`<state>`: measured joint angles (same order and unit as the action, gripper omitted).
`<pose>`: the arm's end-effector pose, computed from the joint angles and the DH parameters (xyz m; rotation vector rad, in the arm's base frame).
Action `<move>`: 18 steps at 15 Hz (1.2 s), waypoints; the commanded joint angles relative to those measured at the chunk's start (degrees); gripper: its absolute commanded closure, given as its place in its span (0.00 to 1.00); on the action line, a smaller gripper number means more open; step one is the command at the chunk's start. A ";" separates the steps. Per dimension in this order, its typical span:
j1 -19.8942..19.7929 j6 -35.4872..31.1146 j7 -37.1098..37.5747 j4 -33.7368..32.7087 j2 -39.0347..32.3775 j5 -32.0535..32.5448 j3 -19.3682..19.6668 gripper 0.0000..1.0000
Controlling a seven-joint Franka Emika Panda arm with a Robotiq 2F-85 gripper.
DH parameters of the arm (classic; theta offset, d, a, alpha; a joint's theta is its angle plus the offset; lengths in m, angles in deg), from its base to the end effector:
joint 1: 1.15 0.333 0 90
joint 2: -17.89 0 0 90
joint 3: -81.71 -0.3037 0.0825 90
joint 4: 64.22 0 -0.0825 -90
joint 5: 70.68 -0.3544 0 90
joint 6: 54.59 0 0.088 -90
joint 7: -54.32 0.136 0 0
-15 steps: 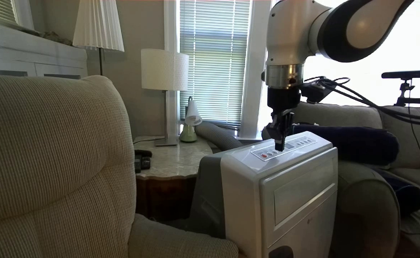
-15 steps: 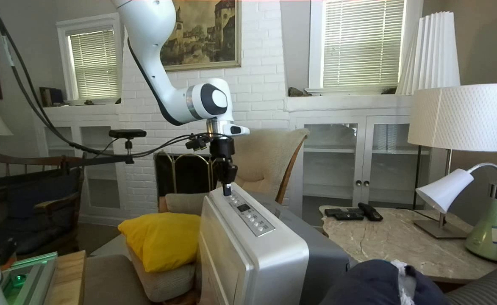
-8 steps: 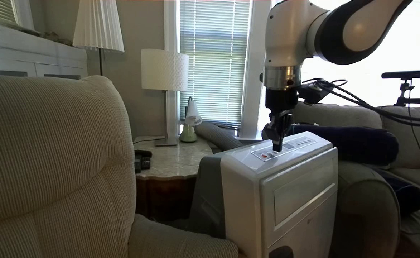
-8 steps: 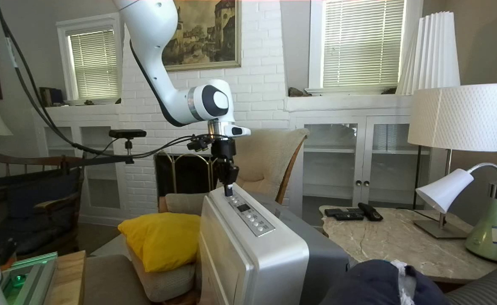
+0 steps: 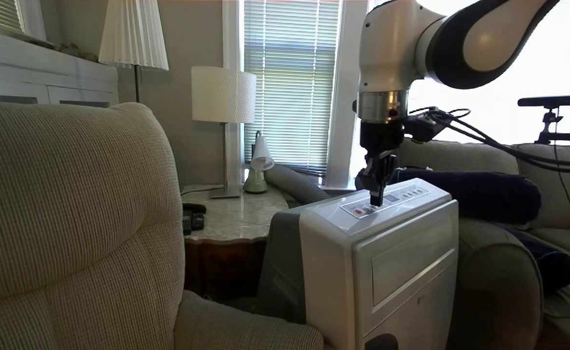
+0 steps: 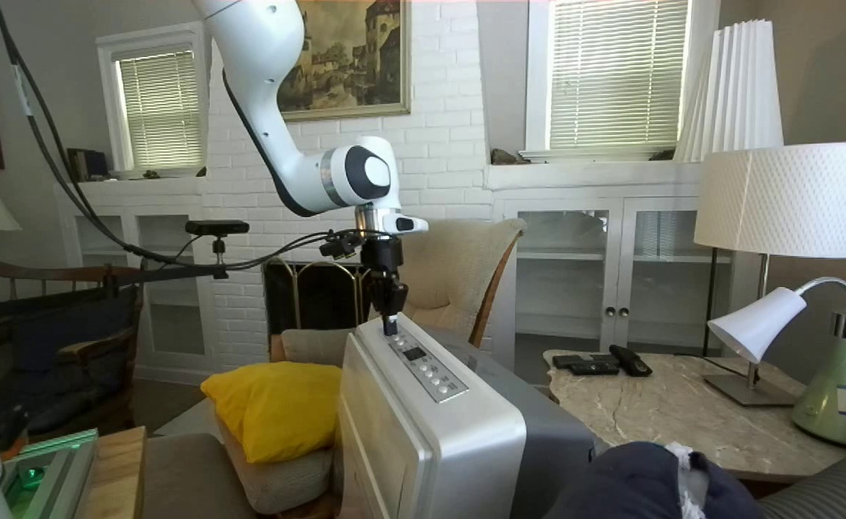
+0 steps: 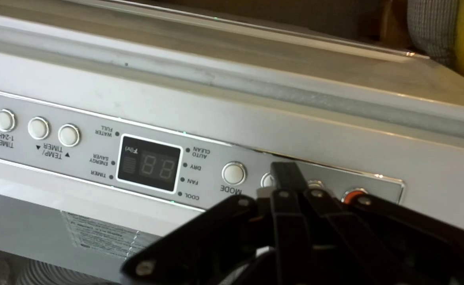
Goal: Press three buttons on the air conditioner.
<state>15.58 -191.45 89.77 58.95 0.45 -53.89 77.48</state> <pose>0.5055 0.1851 0.2360 2.9610 -0.0515 0.0389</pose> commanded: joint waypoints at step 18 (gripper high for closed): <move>0.87 0.75 0.92 -1.18 -0.19 0.90 1.42 1.00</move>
<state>16.28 -191.41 90.13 57.72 -0.87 -53.79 78.25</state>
